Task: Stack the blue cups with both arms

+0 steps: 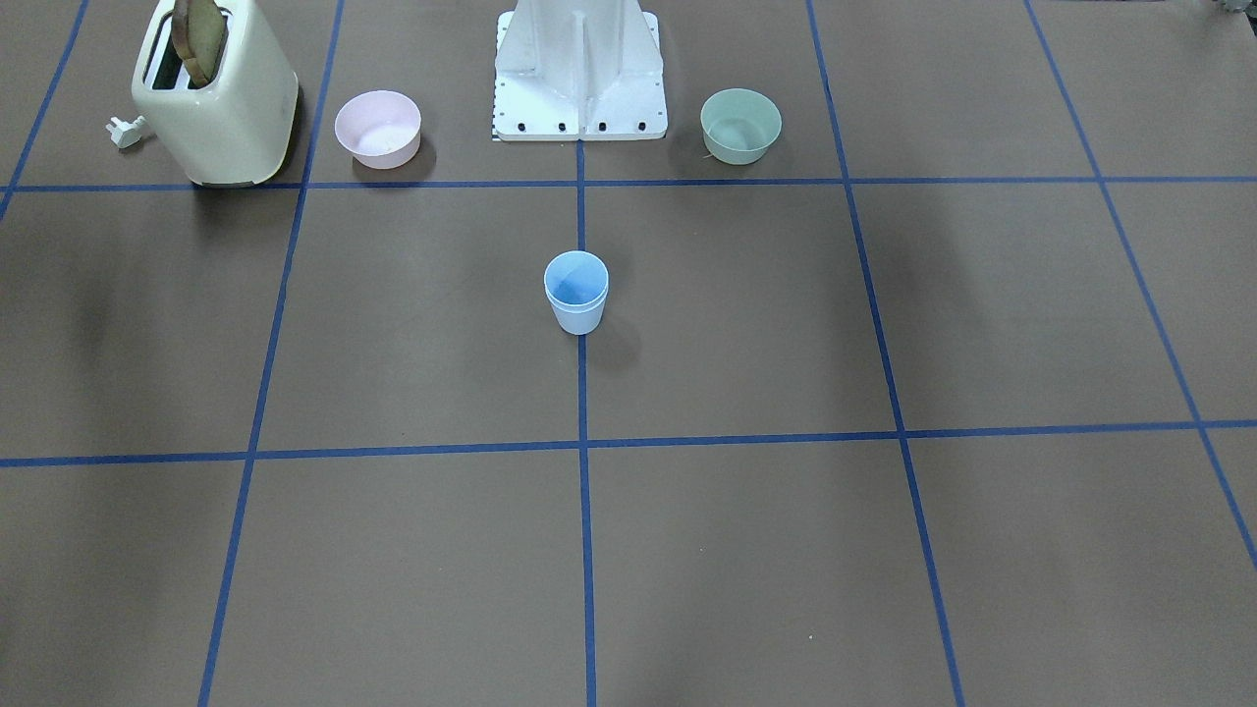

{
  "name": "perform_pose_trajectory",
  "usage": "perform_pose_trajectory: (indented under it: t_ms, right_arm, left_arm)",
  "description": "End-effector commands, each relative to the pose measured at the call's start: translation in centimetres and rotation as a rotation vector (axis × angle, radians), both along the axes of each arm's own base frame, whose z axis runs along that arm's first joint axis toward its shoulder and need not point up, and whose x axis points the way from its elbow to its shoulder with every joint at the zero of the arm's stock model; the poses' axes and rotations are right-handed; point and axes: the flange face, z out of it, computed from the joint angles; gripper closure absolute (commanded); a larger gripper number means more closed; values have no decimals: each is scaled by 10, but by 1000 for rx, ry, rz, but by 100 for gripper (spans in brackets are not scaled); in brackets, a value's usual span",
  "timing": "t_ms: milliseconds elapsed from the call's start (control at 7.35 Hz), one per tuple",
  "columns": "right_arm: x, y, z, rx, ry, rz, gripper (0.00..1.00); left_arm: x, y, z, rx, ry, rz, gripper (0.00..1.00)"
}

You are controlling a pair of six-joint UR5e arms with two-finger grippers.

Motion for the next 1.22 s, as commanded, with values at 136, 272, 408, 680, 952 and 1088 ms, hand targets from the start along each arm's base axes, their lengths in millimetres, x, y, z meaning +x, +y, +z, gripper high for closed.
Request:
perform_pose_trajectory:
  t_ms: [136, 272, 408, 680, 952, 1088]
  right_arm:
    - [61, 29, 81, -31, 4, -22, 0]
    - [63, 27, 78, -33, 6, -12, 0]
    - [64, 29, 79, -30, 4, -11, 0]
    - [65, 24, 81, -25, 26, -13, 0]
    - [65, 21, 81, -29, 26, -11, 0]
    - [65, 22, 83, -33, 26, -10, 0]
  left_arm:
    - [-19, 10, 22, 11, 1, -3, 3]
    - [-19, 10, 23, 9, 1, -3, 3]
    - [-19, 10, 22, 11, 1, -3, 3]
    - [-19, 10, 22, 9, -1, -5, 2]
    - [-23, 12, 21, 12, 1, -13, 3]
    - [-23, 12, 20, 14, 1, -13, 3]
